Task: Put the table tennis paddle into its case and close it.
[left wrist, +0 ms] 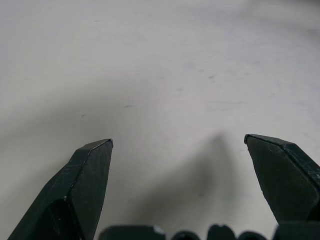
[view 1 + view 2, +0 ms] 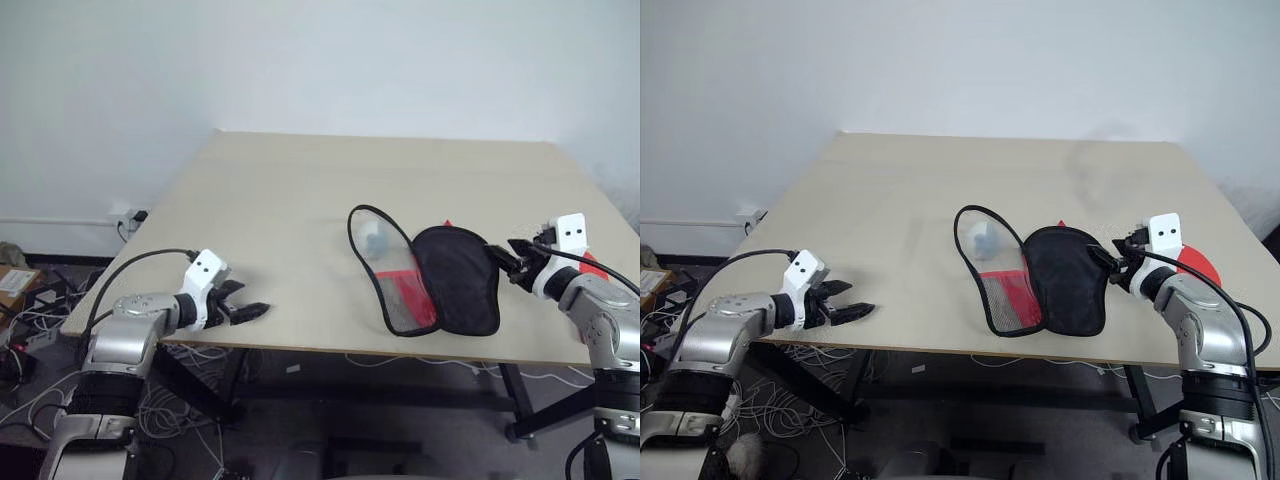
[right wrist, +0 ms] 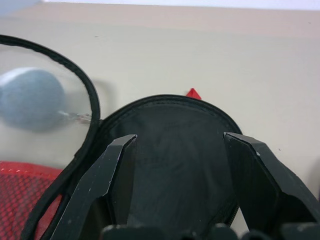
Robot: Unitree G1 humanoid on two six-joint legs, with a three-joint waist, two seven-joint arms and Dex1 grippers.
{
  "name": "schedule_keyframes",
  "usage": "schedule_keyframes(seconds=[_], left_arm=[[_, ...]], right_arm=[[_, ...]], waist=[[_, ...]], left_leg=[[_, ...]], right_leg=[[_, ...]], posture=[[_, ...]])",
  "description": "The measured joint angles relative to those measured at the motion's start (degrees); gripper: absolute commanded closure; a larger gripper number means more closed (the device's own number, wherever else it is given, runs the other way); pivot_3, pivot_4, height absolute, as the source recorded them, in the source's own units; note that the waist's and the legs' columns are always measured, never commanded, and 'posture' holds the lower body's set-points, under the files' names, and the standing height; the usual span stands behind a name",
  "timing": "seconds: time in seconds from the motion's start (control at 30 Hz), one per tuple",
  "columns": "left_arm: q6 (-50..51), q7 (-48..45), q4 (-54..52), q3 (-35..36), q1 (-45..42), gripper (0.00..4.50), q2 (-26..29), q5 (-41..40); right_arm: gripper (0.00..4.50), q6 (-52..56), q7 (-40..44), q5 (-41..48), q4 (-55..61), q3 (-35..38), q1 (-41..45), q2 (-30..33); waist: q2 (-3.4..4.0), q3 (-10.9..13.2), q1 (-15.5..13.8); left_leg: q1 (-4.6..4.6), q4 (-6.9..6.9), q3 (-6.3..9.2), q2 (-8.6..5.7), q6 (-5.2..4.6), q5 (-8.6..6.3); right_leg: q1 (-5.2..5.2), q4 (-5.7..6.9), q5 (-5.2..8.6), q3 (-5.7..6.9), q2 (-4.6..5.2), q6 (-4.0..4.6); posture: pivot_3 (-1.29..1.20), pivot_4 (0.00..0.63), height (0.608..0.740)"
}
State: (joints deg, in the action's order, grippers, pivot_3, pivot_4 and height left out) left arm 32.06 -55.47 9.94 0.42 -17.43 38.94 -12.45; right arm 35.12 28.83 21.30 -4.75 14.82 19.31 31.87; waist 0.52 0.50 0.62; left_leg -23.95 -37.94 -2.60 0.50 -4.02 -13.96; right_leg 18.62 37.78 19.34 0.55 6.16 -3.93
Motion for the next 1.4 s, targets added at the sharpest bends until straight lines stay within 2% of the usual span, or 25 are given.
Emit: schedule_keyframes(seconds=[0.13,0.47,0.7,0.87,1.1,1.4], left_arm=[[1.3,-0.9,-1.6,-1.5,-1.3,0.00,-0.8,-0.3],[5.7,-4.2,-8.9,-2.4,-5.9,0.00,-3.1,-6.9],[5.2,-5.8,-9.5,-10.5,-7.2,0.00,-8.1,-6.6],[-0.3,-5.0,-2.3,-16.8,-12.6,0.00,-14.7,-2.4],[-5.4,-4.9,4.7,-21.3,-17.0,0.00,-21.2,1.5],[-6.2,-7.1,4.8,-22.3,-17.1,0.00,-22.3,2.4]], right_arm=[[1.56,0.0,-2.5,-0.1,0.0,0.0,1.5,-1.4],[1.56,1.8,-8.7,-0.7,0.7,0.9,2.4,-1.8],[1.56,3.0,-12.5,-2.3,-4.5,4.4,2.6,1.3],[1.56,3.0,-14.0,-3.8,-11.5,6.6,2.5,5.1],[1.56,3.4,-14.3,-4.6,-16.7,9.0,0.7,8.0],[1.56,6.0,-12.6,-5.2,-16.9,9.2,-7.0,8.4]], waist=[[-0.01,0.0,0.0],[-0.02,0.0,0.0],[-0.03,0.0,-0.6],[-0.02,0.0,-0.8],[0.07,0.1,-0.7],[0.11,0.0,-0.7]], left_leg=[[0.00,0.00,0.00,-0.01,-0.01,0.00],[-0.14,-0.03,0.01,-0.01,-0.03,0.02],[-0.20,-0.11,0.02,-0.03,-0.05,0.03],[-0.26,-0.17,0.02,-0.04,-0.10,0.05],[-0.44,-0.25,0.00,0.03,-0.12,0.08],[-0.49,-0.31,0.03,0.03,-0.14,0.09]], right_leg=[[0.01,0.00,0.00,0.01,-0.02,0.00],[0.00,0.02,0.00,0.02,-0.07,-0.01],[-0.01,-0.01,0.00,0.04,-0.11,-0.01],[-0.04,-0.07,0.00,0.05,-0.14,-0.02],[0.09,-0.07,0.00,0.00,-0.23,-0.02],[0.10,-0.06,0.00,0.01,-0.23,-0.02]], posture=[[0.00,0.000,0.715],[0.00,0.000,0.715],[0.00,0.000,0.715],[0.00,0.000,0.715],[0.00,0.000,0.715],[0.00,0.000,0.715]])
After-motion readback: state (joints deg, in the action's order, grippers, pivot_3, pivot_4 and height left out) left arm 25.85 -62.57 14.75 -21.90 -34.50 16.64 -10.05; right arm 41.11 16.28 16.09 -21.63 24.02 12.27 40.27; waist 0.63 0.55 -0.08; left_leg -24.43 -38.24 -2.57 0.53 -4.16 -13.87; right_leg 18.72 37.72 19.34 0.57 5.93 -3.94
